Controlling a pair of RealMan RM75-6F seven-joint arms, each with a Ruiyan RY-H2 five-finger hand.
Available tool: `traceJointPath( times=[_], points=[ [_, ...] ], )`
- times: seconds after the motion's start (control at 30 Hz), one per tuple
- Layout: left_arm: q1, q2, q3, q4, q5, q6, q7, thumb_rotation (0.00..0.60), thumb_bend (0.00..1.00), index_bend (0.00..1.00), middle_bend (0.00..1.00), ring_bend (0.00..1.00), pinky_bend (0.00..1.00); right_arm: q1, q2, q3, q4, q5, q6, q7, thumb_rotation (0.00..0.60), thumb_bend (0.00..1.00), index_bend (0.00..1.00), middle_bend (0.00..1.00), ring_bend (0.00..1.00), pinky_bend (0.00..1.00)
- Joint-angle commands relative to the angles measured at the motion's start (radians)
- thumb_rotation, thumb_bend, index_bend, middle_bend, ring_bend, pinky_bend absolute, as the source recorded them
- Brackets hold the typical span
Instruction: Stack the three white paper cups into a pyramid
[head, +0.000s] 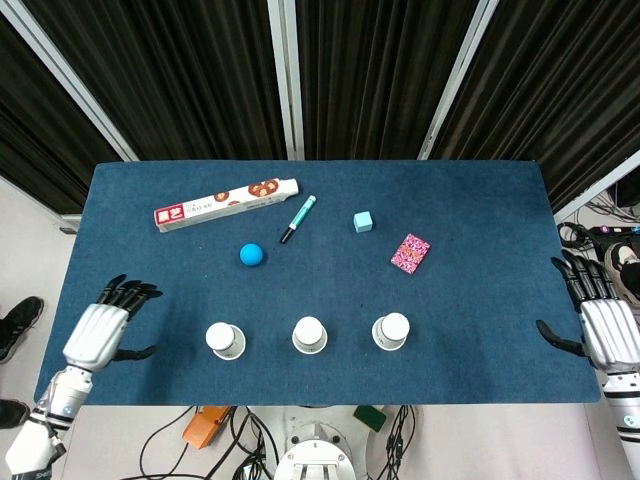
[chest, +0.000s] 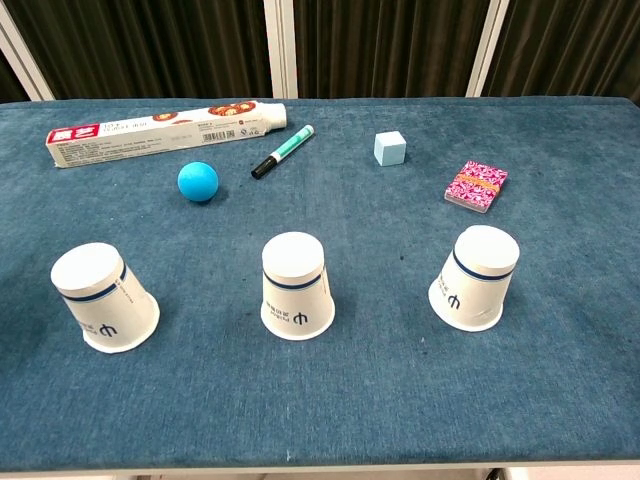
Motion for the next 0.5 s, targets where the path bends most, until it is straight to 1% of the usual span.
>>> traceJointPath(
  times=[0.03,0.23,0.33,0.5],
  points=[
    [-0.051,-0.003,0.016,-0.046,0.033,-0.065,0.012,0.600,0.08,0.24,0.19,0.14,0.03,-0.010,0.002,0.000,0.000,-0.001,0.015,-0.004,0.600,0.39,0.00,0.05,0.00,0.02],
    [-0.090,-0.041,0.016,-0.078,0.029,-0.123,0.109,0.600,0.09,0.24,0.19,0.14,0.03,-0.019,-0.003,-0.006,0.012,0.001,0.020,0.009,0.600,0.39,0.00,0.05,0.00,0.02],
    [-0.106,-0.064,0.016,-0.078,0.013,-0.156,0.158,0.600,0.10,0.25,0.19,0.15,0.03,-0.019,-0.010,-0.005,0.022,0.001,0.021,0.015,0.600,0.39,0.00,0.05,0.00,0.02],
    [-0.119,-0.096,0.017,-0.076,-0.019,-0.183,0.191,0.600,0.13,0.25,0.19,0.14,0.03,-0.013,-0.022,-0.005,0.036,0.005,0.008,0.016,0.600,0.39,0.00,0.05,0.00,0.02]
  ],
)
